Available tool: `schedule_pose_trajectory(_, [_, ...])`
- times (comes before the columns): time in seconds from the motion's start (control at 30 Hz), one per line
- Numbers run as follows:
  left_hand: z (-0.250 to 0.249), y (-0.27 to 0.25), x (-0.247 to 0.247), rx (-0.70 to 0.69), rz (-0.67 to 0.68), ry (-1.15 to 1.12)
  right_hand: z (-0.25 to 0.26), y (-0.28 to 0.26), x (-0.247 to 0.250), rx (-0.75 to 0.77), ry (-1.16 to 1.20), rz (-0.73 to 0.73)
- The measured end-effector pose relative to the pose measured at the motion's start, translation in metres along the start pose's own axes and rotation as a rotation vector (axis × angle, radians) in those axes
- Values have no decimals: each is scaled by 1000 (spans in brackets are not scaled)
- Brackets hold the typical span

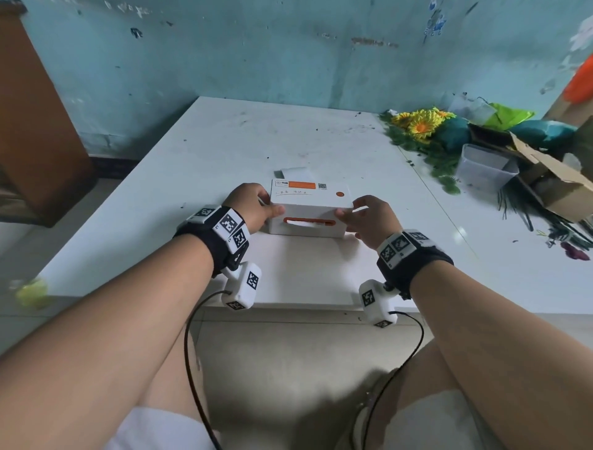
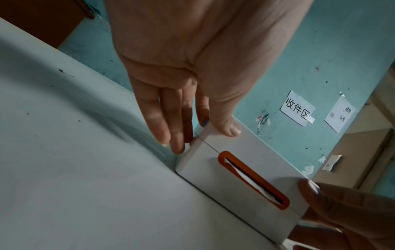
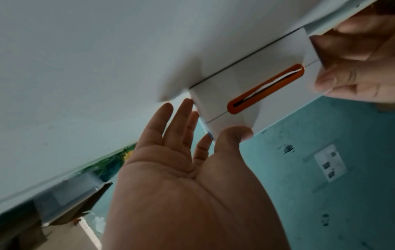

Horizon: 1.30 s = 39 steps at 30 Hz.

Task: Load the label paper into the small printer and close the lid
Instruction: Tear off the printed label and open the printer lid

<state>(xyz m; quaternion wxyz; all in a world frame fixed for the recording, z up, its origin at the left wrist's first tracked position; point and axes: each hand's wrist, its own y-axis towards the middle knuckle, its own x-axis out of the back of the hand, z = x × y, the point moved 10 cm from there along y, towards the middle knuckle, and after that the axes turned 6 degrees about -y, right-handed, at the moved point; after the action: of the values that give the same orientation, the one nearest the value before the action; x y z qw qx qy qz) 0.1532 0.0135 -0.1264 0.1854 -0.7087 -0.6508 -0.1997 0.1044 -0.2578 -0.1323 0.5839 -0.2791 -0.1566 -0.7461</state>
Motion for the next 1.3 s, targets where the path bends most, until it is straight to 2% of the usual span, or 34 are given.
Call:
schedule_pose_trajectory(0.23, [3,2,2,16,19,-20,-5,4,2,-4,29,-22])
schedule_pose_trajectory(0.47, [4,1,5,32,12,-26,4,0,13,98,-137,-76])
schedule_pose_trajectory(0.7, [-2,0,10,28,-16,37,5,1,13,78,-147,-78])
schedule_pose_trajectory(0.93, [-9,-5,10,17,-53,89,18,-6,17,137,-241,-79])
schedule_pose_trajectory(1.07, [-7,-6,6,12,-44,67,12,-2,12,93,-195,-57])
schedule_pose_trajectory(1.2, [4,-8,-2,102,-33,-127,1,-3,-3,-35,52,-15])
schedule_pose_trajectory(1.3, [5,-7,-5,153,10,-269,6,-7,-10,-69,146,8])
